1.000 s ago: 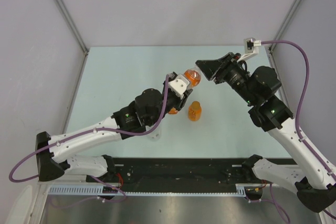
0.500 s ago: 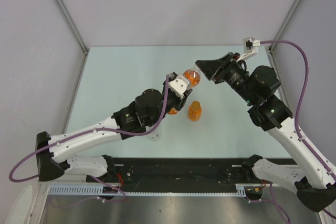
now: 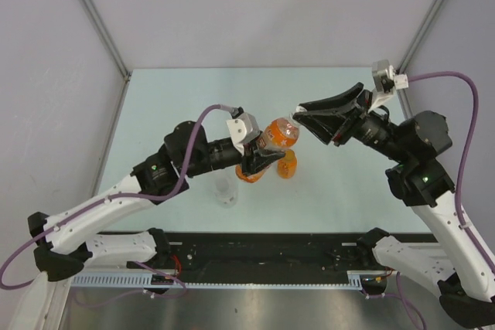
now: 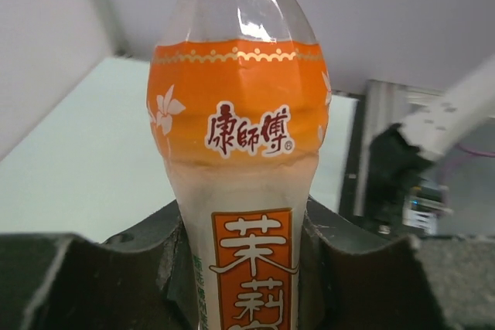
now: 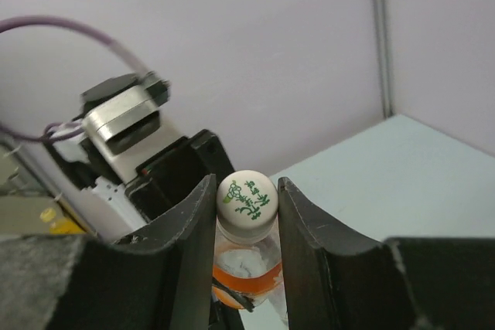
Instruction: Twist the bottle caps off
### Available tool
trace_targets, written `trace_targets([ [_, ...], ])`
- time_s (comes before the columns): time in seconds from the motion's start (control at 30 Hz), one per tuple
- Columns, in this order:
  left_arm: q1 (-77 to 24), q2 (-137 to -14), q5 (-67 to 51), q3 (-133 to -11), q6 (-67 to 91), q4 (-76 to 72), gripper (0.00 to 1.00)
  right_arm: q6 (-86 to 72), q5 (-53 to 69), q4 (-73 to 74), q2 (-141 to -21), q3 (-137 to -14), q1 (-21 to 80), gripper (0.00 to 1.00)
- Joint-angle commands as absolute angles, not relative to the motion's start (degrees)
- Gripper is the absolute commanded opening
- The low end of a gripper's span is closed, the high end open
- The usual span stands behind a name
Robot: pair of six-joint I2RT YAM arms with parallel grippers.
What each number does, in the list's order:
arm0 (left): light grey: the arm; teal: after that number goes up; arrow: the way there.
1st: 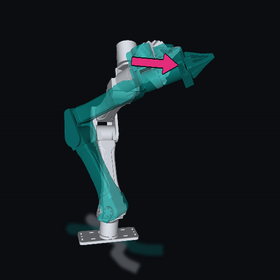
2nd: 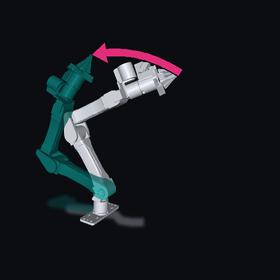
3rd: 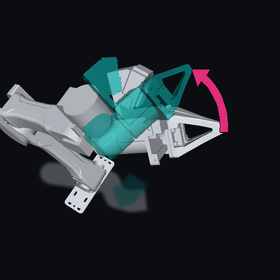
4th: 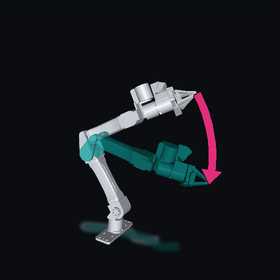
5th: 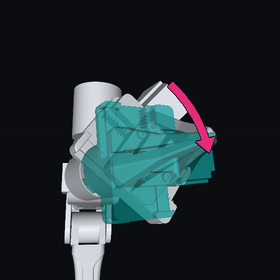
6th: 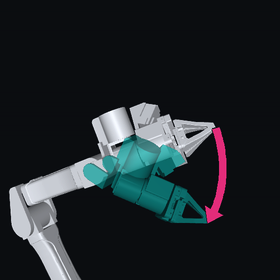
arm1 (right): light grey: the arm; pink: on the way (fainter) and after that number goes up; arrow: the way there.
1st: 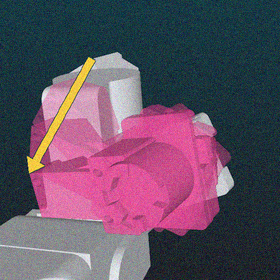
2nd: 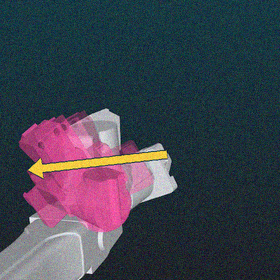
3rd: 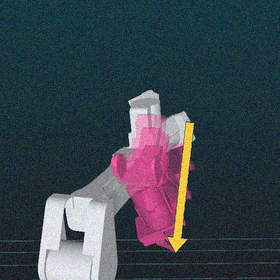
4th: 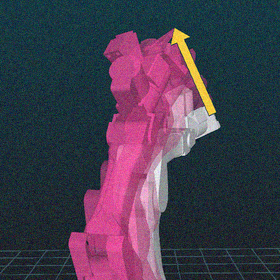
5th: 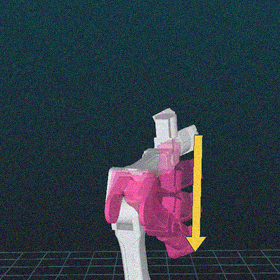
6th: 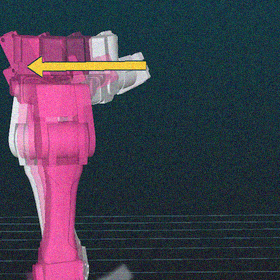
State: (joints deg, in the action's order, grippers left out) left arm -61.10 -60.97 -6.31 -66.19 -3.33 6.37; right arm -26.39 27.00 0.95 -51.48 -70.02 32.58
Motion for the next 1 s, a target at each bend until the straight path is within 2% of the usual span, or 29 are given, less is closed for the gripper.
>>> trace_targets([
  [0.0, -57.9, -58.3, -37.4, -71.3, 3.2, 3.7, 0.00, -20.0, 43.1, -2.5, -50.6, -71.1, 32.2, 0.00],
  [0.2, -52.0, -59.8, -54.8, -73.0, 12.7, -1.4, 0.00, -19.9, 54.7, -3.7, -49.9, -71.1, 32.2, 0.00],
  [0.5, -49.2, -66.5, -71.0, -73.7, 29.1, -17.3, 0.00, -17.4, 63.7, -2.3, -47.9, -71.1, 32.8, 0.00],
  [0.7, -49.1, -69.8, -76.3, -73.4, 41.7, -31.8, 0.00, -15.8, 68.2, -2.1, -46.8, -71.1, 34.2, 0.00],
  [0.97, -48.9, -72.6, -78.5, -73.7, 50.7, -42.3, 0.00, -13.4, 72.0, -0.4, -45.5, -71.1, 35.2, 0.00],
])
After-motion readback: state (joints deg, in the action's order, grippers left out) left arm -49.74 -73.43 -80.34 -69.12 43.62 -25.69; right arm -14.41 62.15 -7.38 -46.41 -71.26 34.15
